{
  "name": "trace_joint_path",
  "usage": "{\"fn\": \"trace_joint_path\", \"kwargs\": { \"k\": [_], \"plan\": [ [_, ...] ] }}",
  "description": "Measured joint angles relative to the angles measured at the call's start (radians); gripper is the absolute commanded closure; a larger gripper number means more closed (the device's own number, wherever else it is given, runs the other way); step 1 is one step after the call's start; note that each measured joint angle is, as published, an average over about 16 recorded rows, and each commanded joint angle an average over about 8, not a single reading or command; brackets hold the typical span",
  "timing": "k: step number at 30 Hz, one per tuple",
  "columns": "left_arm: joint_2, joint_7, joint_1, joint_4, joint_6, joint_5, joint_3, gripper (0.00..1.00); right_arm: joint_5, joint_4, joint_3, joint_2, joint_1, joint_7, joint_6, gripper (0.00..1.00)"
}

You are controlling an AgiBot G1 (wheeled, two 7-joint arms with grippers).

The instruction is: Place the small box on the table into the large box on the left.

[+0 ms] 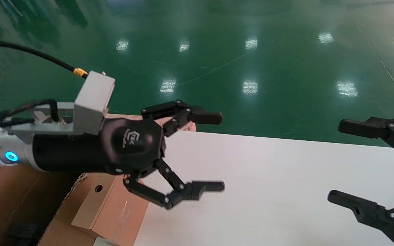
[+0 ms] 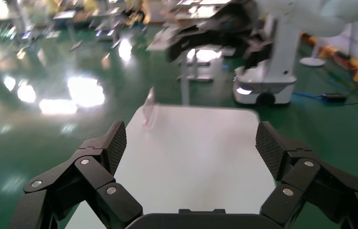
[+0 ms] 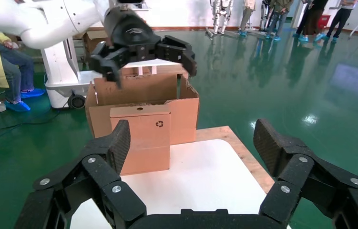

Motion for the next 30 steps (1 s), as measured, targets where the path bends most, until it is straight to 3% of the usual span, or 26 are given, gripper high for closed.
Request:
{"fn": "trace_joint_path", "kwargs": {
  "k": [15,30],
  "plan": [
    [-0.179,-0.269,-0.145,-0.054,-0.001,0.262,0.065,0.00,0.000,0.000,0.000,0.000,0.000,0.000,0.000,1.00],
    [-0.207,-0.369,-0.255,-0.048,0.071,0.400,0.115,0.00,0.000,0.000,0.000,0.000,0.000,0.000,0.000,1.00]
  ]
}}
